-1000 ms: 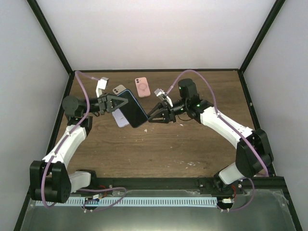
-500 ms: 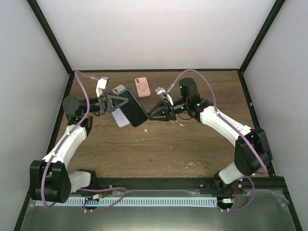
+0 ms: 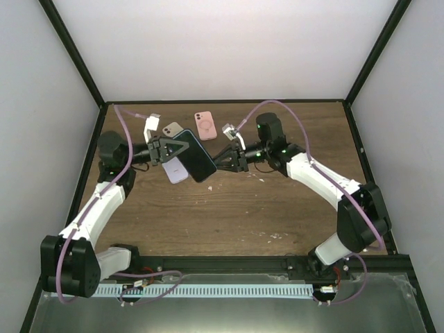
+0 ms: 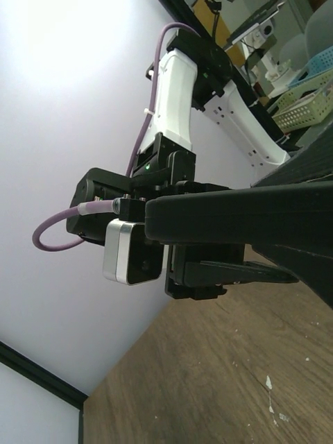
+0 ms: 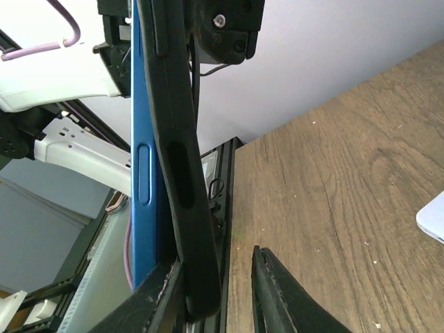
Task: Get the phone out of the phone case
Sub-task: Remove the phone case from the phone, then place the phone case at the center of the board.
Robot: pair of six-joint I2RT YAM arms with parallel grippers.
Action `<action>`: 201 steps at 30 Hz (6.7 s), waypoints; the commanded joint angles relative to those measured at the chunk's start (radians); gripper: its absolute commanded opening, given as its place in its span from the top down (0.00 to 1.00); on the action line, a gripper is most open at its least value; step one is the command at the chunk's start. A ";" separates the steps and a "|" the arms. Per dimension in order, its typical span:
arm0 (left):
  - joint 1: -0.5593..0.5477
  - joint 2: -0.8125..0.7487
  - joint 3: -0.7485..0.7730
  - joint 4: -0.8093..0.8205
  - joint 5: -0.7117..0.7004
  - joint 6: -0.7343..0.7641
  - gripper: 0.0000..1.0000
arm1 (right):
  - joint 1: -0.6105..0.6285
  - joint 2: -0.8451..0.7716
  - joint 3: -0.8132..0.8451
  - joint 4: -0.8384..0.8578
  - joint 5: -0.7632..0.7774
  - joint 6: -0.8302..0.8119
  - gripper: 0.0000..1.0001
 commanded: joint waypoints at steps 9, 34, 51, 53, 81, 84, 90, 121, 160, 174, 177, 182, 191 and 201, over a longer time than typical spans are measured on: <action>-0.116 0.021 0.065 -0.355 0.095 0.283 1.00 | 0.065 0.046 0.156 -0.016 0.026 -0.036 0.76; -0.188 0.196 0.317 -1.052 -0.112 0.835 0.98 | 0.089 0.015 0.228 -0.216 0.002 -0.200 0.96; -0.030 0.226 0.579 -1.169 -0.375 0.917 0.25 | -0.041 0.031 0.110 0.133 0.175 0.266 0.99; -0.034 0.196 0.572 -1.155 -0.432 0.939 0.13 | -0.053 0.038 0.103 0.152 0.211 0.315 0.99; -0.511 0.127 0.494 -1.143 -1.244 1.514 0.22 | -0.067 0.124 0.161 0.008 0.404 0.866 0.99; -0.527 0.146 0.494 -1.138 -1.264 1.512 0.23 | -0.064 0.123 0.154 0.014 0.395 0.879 0.99; -0.546 0.177 0.499 -1.120 -1.311 1.517 0.26 | -0.047 0.119 0.146 0.015 0.392 0.884 0.99; -0.613 0.245 0.303 -0.846 -1.743 1.806 0.46 | 0.026 0.115 0.139 0.019 0.351 0.837 0.99; -0.497 0.082 0.439 -1.029 -1.650 1.755 1.00 | -0.081 0.097 -0.032 -0.050 0.521 0.522 0.99; -0.481 -0.009 0.397 -1.163 -1.426 1.599 1.00 | -0.347 0.182 0.054 -0.236 0.456 -0.024 0.99; -0.480 -0.005 0.389 -1.163 -1.416 1.582 1.00 | -0.413 0.241 0.108 -0.305 0.400 -0.111 0.99; -0.479 0.012 0.409 -1.175 -1.398 1.560 1.00 | -0.469 0.357 0.210 -0.370 0.431 -0.205 0.99; -0.480 0.025 0.429 -1.185 -1.387 1.550 1.00 | -0.547 0.571 0.409 -0.415 0.455 -0.240 0.99; -0.480 0.029 0.427 -1.184 -1.387 1.552 1.00 | -0.573 0.723 0.558 -0.508 0.442 -0.306 0.99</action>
